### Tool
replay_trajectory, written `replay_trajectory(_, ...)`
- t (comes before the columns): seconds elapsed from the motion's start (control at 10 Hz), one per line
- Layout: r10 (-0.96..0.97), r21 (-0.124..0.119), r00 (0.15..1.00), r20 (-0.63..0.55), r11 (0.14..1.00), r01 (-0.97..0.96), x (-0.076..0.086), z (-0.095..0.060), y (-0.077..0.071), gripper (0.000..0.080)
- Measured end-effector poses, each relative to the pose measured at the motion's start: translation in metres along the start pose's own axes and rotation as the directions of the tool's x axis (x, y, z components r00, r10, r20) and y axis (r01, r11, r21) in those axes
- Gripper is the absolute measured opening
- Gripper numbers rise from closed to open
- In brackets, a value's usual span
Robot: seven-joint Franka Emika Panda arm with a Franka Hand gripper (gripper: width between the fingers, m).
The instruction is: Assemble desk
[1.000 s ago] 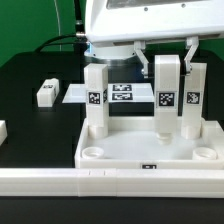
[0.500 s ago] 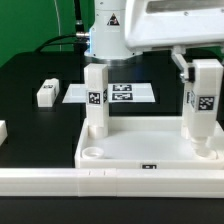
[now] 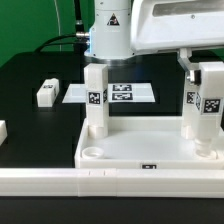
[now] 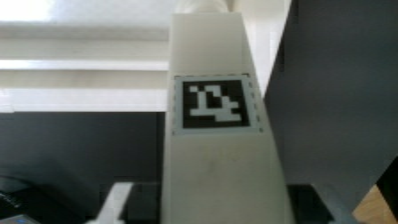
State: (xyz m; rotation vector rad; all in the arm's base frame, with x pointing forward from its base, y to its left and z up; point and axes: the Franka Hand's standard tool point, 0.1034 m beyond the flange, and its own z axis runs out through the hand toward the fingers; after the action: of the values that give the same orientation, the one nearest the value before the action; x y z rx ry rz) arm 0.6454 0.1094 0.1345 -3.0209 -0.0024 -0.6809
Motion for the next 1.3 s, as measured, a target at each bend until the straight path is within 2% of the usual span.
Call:
replay_trajectory(0.5, 0.002, -0.006, 1.0, -0.005, 1.0, -0.002, 0.004, 0.004, 0.006, 0.029)
replay_trajectory(1.0, 0.01, -0.017, 1.0, 0.003, 1.0, -0.01, 0.0, 0.011, 0.016, 0.029)
replay_trajectory(1.3, 0.006, -0.019, 1.0, -0.006, 1.0, -0.006, -0.002, 0.015, 0.014, 0.029)
